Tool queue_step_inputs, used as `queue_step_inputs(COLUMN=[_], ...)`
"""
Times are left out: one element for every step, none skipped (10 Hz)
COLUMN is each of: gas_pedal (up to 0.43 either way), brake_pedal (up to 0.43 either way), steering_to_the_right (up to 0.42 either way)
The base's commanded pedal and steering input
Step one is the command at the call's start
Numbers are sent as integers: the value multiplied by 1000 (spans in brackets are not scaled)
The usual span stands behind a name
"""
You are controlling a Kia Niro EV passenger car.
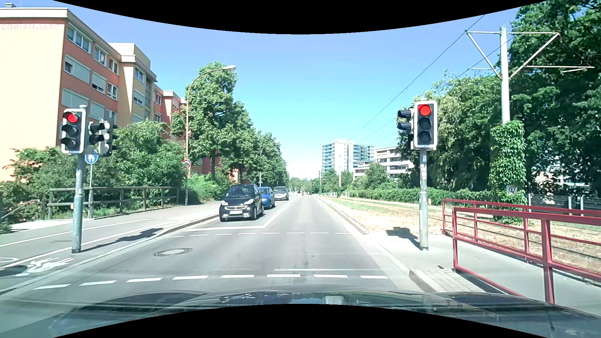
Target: Follow the waypoints while adhering to traffic rules and regulations
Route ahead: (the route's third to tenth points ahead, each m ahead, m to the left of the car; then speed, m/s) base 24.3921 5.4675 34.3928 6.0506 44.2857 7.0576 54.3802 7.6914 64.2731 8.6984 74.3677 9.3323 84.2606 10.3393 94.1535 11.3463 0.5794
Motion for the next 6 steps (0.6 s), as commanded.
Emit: queue_step_inputs(gas_pedal=[0,0,0,0,0,0], brake_pedal=[183,171,171,165,171,171], steering_to_the_right=[4,4,4,4,5,5])
